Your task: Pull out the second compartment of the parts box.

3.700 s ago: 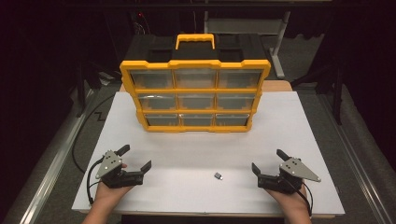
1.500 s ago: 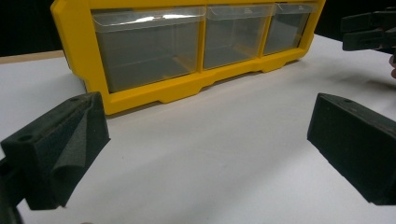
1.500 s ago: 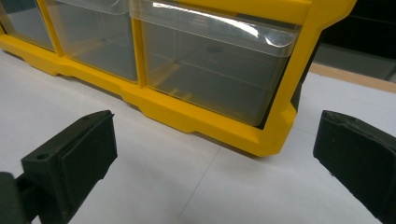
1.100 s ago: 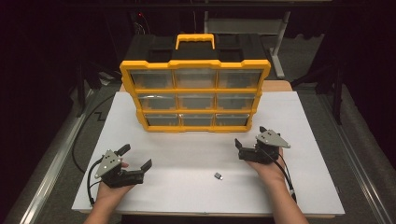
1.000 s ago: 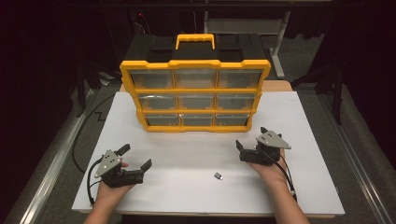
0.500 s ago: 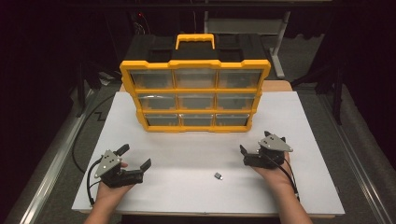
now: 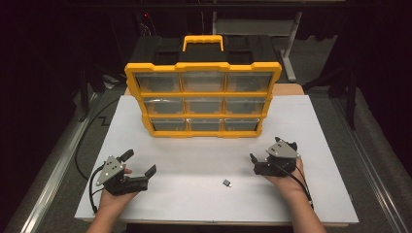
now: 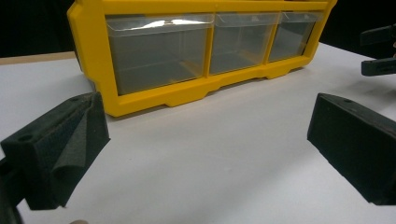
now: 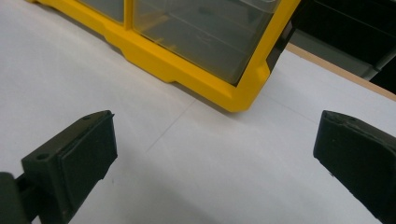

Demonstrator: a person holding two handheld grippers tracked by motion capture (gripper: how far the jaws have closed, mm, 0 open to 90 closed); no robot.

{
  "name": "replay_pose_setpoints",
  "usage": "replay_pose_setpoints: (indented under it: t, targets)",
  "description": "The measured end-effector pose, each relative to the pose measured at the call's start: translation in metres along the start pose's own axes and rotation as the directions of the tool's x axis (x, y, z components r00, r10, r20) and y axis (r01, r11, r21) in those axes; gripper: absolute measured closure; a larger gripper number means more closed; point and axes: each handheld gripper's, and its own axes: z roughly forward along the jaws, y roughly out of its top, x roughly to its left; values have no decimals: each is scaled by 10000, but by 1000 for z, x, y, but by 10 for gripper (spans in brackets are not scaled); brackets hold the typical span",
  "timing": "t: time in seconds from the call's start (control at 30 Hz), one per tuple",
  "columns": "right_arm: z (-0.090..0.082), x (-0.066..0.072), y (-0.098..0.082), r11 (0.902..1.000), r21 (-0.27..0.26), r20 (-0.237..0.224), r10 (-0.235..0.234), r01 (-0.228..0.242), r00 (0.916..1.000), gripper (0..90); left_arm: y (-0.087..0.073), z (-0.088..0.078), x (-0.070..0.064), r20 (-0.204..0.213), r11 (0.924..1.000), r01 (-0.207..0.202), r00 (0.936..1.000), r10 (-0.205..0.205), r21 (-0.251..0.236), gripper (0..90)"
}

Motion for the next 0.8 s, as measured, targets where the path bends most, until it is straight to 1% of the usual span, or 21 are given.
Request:
replay_pose_setpoints:
  t: [0.07, 0.2, 0.23, 0.27, 0.3, 0.33, 0.37, 0.4, 0.43, 0.57, 0.63, 0.7, 0.73, 0.77, 0.8]
  targets:
    - [1, 1, -1, 9994, 166, 79, -316, 314, 9995, 1, 0, 0, 0, -4, 10000, 1, 10000, -1, 6, 2]
    - [0, 1, -1, 9984, 287, 65, -482, 480, 9988, 1, 0, -1, -1, 13, 10000, -12, 10000, 12, -19, 2]
    - [0, 1, -1, 9980, 296, 76, -560, 558, 9984, 1, 0, -1, -1, 11, 10000, -22, 10000, 22, -9, 2]
    - [-1, 2, -1, 9965, 357, 90, -757, 753, 9971, 1, 0, 0, -1, 3, 10000, -16, 10000, 16, -27, 2]
    - [-1, 2, -1, 9961, 389, 90, -792, 788, 9968, 1, 0, 0, -1, 3, 10000, -16, 10000, 16, -27, 2]
    - [-1, 2, -1, 9949, 418, 107, -924, 919, 9957, 2, 0, 0, -1, -1, 10000, -23, 10000, 23, -8, 2]
    - [-1, 2, -1, 9949, 418, 107, -924, 919, 9957, 2, 0, 0, -1, 5, 10000, -30, 10000, 30, 9, 2]
    - [-1, 3, -1, 9927, 538, 155, -1091, 1082, 9939, 2, 0, 1, -1, 17, 10000, -55, 10000, 55, 23, 2]
    - [-1, 3, -1, 9927, 538, 155, -1091, 1082, 9939, 2, 0, 1, -1, 17, 10000, -55, 10000, 55, 23, 2]
    - [-1, 3, -1, 9852, 791, 221, -1544, 1522, 9878, 3, 0, 0, -1, 26, 10000, -56, 10000, 56, 9, 2]
    - [-1, 3, -1, 9777, 918, 291, -1923, 1890, 9809, 3, 0, 0, -1, 14, 10000, -50, 10000, 50, 36, 2]
    - [-1, 4, -1, 9764, 971, 295, -1967, 1931, 9800, 3, 0, 0, -1, 18, 10000, -50, 10000, 50, 48, 2]
    - [-1, 5, -1, 9717, 1075, 354, -2153, 2105, 9759, 3, 0, 0, -1, 10, 10000, -46, 10000, 46, 29, 2]
    - [-1, 5, -1, 9717, 1075, 354, -2153, 2105, 9759, 3, 0, 0, -1, 10, 10000, -46, 10000, 46, 29, 2]
    - [-2, 6, -1, 9646, 1139, 413, -2437, 2377, 9690, 3, 0, 0, -1, 13, 10000, -57, 10000, 57, 33, 2]
